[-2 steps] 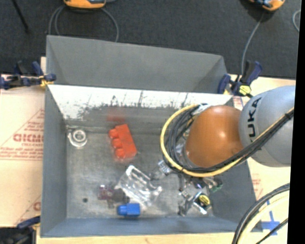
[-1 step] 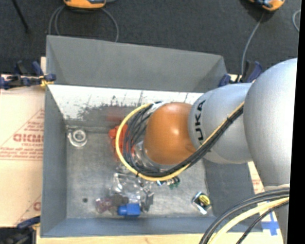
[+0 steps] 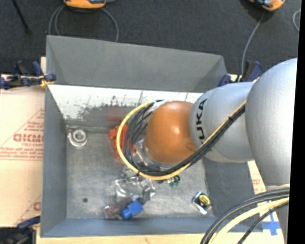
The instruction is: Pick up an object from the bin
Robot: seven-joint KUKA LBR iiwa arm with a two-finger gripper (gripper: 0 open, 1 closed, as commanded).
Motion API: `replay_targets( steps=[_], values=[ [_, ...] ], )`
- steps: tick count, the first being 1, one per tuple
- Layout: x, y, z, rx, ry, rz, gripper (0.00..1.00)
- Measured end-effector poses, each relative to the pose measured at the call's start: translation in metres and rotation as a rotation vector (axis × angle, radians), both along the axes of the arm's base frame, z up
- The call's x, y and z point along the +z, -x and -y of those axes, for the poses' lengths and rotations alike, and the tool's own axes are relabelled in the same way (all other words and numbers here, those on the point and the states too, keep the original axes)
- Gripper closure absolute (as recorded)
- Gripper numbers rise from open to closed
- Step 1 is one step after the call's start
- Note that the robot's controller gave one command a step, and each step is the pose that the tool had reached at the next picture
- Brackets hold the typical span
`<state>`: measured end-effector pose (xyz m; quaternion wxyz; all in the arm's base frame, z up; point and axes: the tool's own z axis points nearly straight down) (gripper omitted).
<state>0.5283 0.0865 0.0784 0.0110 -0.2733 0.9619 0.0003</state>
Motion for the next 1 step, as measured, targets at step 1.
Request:
replay_targets(
  steps=[1],
  values=[
    [0.0039,0.0000,0.0027,0.005,0.006,-0.016,1.00]
  ],
)
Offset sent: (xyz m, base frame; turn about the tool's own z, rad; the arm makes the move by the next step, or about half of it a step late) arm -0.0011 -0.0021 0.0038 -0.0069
